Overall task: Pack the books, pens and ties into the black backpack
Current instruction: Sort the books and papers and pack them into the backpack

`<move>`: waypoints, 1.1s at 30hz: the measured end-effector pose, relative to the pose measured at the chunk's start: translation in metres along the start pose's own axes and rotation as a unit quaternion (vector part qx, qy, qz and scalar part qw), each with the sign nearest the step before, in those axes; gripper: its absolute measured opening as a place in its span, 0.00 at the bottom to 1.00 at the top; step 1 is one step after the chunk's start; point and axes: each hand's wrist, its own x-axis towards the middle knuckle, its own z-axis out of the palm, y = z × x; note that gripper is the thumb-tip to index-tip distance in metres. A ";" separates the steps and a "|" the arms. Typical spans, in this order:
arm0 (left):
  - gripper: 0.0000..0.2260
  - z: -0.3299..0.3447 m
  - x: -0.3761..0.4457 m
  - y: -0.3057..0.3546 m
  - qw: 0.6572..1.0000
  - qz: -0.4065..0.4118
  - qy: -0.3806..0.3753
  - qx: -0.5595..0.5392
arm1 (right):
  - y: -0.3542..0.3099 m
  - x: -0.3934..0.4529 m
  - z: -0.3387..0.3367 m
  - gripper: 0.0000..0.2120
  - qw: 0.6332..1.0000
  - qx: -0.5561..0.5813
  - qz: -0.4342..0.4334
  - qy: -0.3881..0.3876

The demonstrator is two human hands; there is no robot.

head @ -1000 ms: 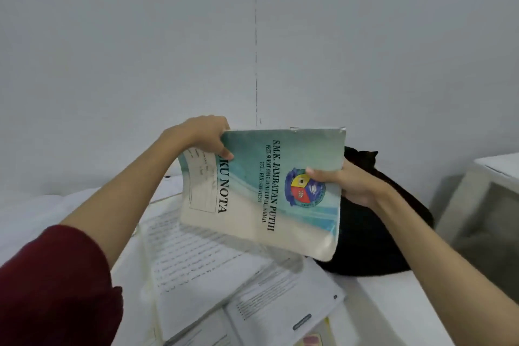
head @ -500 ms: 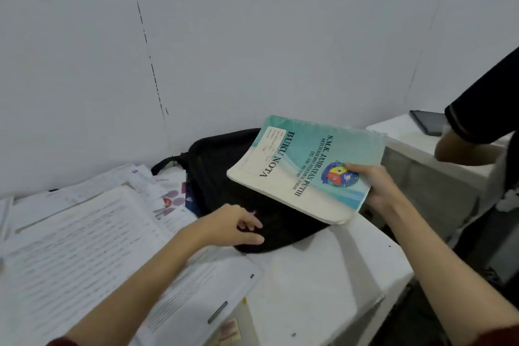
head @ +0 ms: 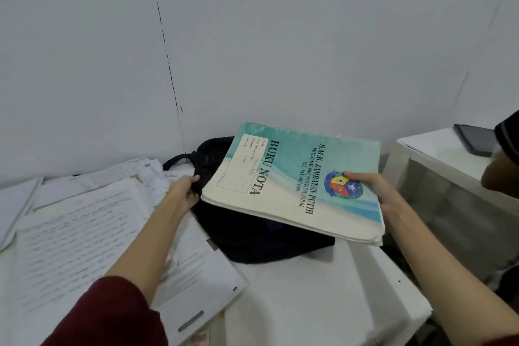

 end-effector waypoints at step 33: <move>0.09 0.123 -0.071 0.083 0.493 0.595 0.044 0.633 | 0.060 0.072 0.075 0.18 0.922 -0.375 -0.007 0.101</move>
